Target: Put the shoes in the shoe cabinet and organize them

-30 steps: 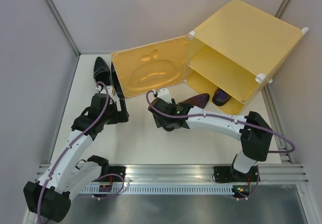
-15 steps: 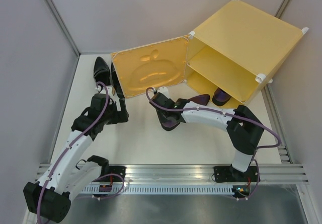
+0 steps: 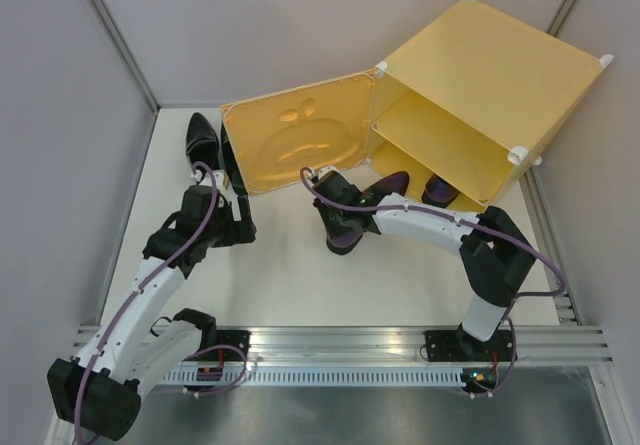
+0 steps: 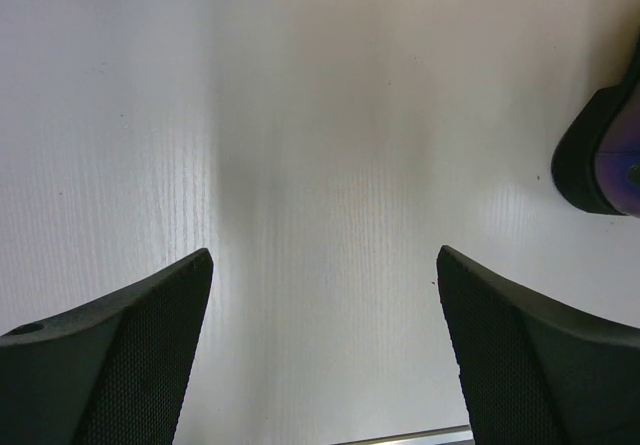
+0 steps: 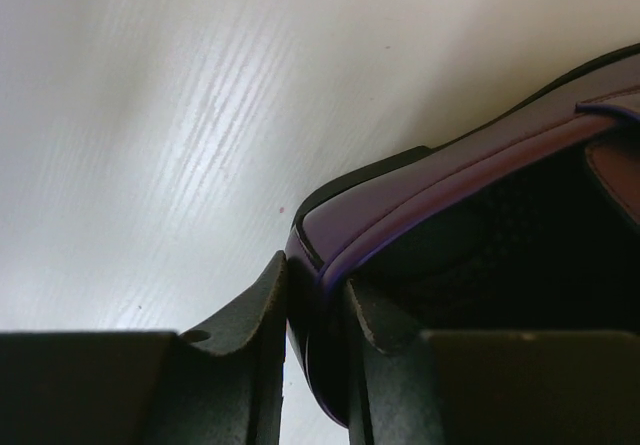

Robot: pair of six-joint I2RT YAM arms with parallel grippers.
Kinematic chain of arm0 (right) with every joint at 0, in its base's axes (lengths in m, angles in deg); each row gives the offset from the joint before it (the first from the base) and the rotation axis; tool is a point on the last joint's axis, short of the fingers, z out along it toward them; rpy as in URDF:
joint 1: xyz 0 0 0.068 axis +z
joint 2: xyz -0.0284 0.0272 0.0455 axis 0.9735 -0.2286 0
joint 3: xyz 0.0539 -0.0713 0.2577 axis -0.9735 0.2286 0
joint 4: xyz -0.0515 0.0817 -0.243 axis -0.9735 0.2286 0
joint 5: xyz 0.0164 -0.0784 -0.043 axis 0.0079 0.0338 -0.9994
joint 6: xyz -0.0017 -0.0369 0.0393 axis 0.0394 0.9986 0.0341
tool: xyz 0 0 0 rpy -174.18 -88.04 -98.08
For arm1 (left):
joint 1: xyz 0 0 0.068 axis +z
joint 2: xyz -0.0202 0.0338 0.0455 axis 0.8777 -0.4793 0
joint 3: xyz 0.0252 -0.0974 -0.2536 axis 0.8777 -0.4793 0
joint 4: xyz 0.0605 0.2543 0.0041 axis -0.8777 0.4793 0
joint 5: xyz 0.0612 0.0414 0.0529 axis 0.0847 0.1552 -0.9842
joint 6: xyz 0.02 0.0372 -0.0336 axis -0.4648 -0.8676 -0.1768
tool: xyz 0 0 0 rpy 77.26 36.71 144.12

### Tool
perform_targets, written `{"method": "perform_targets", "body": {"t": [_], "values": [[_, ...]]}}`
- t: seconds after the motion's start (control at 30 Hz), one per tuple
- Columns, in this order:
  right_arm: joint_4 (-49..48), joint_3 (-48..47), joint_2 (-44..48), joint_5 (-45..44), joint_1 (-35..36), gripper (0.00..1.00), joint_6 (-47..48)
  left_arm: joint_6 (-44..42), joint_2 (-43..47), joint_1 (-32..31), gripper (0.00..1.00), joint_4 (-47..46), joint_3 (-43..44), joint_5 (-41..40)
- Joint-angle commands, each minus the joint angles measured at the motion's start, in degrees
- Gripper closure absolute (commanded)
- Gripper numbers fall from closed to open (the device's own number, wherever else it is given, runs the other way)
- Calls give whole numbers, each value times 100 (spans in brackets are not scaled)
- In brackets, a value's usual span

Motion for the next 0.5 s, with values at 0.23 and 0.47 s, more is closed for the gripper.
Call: {"method": "perform_targets", "body": {"t": [0.23,0.47], "values": [[-50,-190,561,165,-909,99,1476,119,-69,36,6,-121,19,-118],[-314,-296,377,552,-1577,100,2074,119,-113,36,6,-113,19,-127]]}}
